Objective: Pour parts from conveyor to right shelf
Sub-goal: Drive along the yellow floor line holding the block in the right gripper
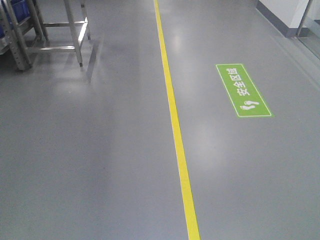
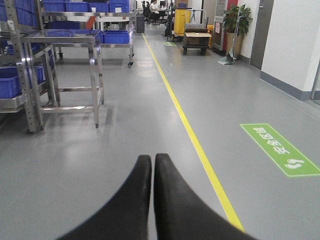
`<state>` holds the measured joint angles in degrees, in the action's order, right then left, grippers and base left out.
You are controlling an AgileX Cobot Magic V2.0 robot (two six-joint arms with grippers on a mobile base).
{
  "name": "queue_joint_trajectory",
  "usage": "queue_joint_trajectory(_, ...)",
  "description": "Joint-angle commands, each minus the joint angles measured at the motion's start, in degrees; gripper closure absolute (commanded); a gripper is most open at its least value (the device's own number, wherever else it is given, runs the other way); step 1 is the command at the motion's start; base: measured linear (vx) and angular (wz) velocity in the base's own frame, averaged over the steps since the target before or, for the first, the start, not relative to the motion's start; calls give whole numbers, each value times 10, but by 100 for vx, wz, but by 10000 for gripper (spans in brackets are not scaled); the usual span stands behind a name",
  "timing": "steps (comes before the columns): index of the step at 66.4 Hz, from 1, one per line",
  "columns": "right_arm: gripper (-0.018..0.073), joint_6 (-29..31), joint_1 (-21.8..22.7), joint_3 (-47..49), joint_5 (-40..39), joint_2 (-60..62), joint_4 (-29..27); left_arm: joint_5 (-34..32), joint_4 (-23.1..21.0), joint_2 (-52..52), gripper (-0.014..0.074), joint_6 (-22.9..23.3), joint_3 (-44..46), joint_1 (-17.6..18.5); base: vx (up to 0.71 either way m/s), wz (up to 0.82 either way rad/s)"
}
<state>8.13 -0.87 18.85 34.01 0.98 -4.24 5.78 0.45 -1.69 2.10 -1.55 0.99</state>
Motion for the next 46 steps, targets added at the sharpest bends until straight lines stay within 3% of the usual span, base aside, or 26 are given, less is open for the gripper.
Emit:
queue_joint_trajectory(1,564,5,5,16,-47,-10,0,-45,-5,-9,602,5,11,5,68,-9)
queue_joint_trajectory(46,564,5,5,16,-47,-10,0,-45,-5,-9,602,5,11,5,74,-4)
